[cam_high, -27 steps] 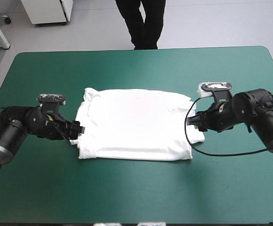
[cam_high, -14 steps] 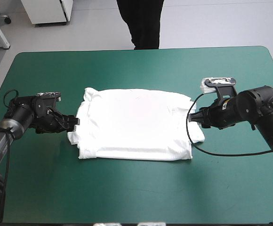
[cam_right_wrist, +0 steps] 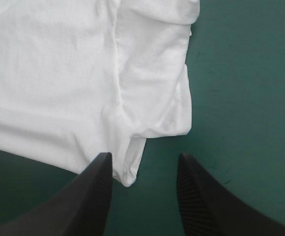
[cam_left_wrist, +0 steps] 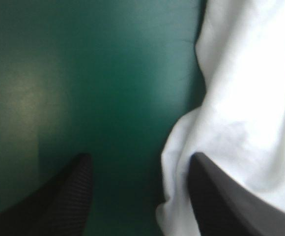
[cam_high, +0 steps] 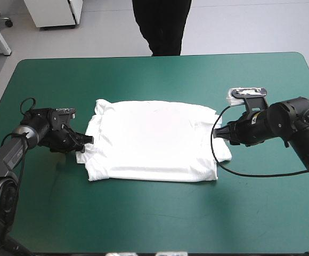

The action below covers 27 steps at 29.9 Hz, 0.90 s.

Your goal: Fold the cloth

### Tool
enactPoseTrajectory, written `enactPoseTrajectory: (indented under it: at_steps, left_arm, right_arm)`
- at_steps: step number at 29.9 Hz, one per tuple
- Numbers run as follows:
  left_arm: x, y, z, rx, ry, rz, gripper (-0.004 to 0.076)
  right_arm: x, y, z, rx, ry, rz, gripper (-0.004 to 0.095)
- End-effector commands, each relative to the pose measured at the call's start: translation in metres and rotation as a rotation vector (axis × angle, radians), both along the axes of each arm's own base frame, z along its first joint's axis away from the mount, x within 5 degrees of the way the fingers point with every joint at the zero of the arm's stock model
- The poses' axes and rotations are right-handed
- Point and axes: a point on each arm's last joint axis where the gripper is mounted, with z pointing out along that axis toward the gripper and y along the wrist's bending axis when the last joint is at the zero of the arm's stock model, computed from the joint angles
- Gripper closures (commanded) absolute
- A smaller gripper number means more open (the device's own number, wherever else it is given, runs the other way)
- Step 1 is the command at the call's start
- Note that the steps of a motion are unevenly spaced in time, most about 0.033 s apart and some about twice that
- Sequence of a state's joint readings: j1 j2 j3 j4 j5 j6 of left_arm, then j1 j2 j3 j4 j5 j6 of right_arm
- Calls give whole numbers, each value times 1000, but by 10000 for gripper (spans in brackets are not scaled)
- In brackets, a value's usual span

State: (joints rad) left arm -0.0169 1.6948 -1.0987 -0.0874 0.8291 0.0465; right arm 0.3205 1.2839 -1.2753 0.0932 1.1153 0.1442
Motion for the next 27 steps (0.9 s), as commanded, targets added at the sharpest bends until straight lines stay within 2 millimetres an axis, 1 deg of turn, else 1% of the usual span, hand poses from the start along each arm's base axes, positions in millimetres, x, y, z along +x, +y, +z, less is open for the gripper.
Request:
enactPoseTrajectory:
  at_steps: [1,4,5,8,11,14,20,23,27]
  left_arm:
    - [6,-6,3,-58,-48,5,423]
    - [6,-10,7,-100,-64,-16,636]
    - [6,-11,8,-110,-73,-22,718]
    - [5,-12,15,-124,-95,-35,733]
    - [4,-12,26,-124,-130,-37,733]
    - [6,-12,44,-120,-191,-43,733]
    - [10,-15,89,-137,-338,-49,733]
    - [13,-24,103,-144,-378,-80,733]
    - [12,-49,107,-159,-397,-150,733]
  right_arm:
    - [-3,-2,19,22,-92,-2,514]
    - [-3,-2,19,23,-94,-2,517]
    - [-3,-2,19,23,-94,-2,517]
    - [-3,-2,19,23,-94,-2,517]
    - [-3,-2,19,23,-91,-3,517]
    - [-4,-2,19,21,-85,-2,517]
    - [-4,-2,18,19,-79,-2,517]
    - [-5,-2,18,18,-76,-2,517]
    - [-5,-2,18,17,-74,-1,517]
